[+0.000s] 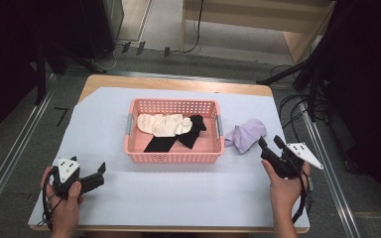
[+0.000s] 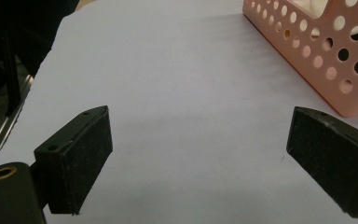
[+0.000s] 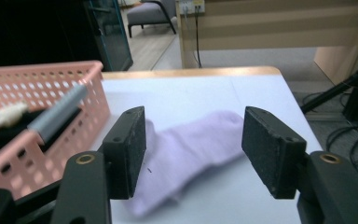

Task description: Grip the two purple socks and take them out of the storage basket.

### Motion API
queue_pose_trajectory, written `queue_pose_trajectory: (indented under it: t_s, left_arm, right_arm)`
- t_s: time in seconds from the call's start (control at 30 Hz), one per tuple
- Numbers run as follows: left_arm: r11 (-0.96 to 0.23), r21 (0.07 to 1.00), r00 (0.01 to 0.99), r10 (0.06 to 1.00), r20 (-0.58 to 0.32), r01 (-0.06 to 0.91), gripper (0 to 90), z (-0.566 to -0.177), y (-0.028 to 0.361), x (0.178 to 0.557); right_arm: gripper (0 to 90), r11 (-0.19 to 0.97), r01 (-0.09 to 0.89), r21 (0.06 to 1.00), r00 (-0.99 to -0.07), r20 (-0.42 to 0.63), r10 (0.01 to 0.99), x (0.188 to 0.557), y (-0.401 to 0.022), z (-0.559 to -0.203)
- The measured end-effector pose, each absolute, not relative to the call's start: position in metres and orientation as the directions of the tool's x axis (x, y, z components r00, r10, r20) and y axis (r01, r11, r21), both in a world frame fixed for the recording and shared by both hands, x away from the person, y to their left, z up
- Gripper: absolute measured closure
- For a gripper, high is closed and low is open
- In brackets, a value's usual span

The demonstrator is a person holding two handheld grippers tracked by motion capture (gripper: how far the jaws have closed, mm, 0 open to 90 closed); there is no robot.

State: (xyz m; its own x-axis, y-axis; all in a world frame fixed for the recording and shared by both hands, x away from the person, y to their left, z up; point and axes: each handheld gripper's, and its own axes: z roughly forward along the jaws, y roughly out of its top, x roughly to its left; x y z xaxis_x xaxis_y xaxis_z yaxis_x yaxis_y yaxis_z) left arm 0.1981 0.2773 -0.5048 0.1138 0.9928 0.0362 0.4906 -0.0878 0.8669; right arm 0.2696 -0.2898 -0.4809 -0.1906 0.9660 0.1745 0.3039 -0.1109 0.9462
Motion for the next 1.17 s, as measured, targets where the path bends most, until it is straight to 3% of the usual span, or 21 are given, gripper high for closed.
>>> queue_pose_trajectory:
  t_s: [0.13,0.43,0.57,1.17]
  left_arm:
    - [-0.093,0.868,0.113,0.993,0.043,0.487,7.7,-0.505,0.277,0.198]
    - [-0.107,0.866,0.112,0.992,0.059,0.488,7.6,-0.505,0.276,0.197]
    - [-0.105,0.872,0.110,0.992,0.059,0.479,7.7,-0.505,0.275,0.197]
    - [-0.111,0.856,0.109,0.992,0.065,0.505,7.6,-0.505,0.275,0.199]
  right_arm:
    - [39.3,-0.107,0.315,0.943,-0.181,0.170,0.969,0.254,-0.303,-0.491]
    - [23.6,-0.082,0.350,0.933,-0.183,0.154,0.971,0.219,-0.324,-0.515]
    - [15.9,-0.119,0.373,0.920,-0.227,0.215,0.950,0.204,-0.337,-0.521]
    - [14.4,-0.161,0.368,0.916,-0.138,0.225,0.964,0.177,-0.356,-0.527]
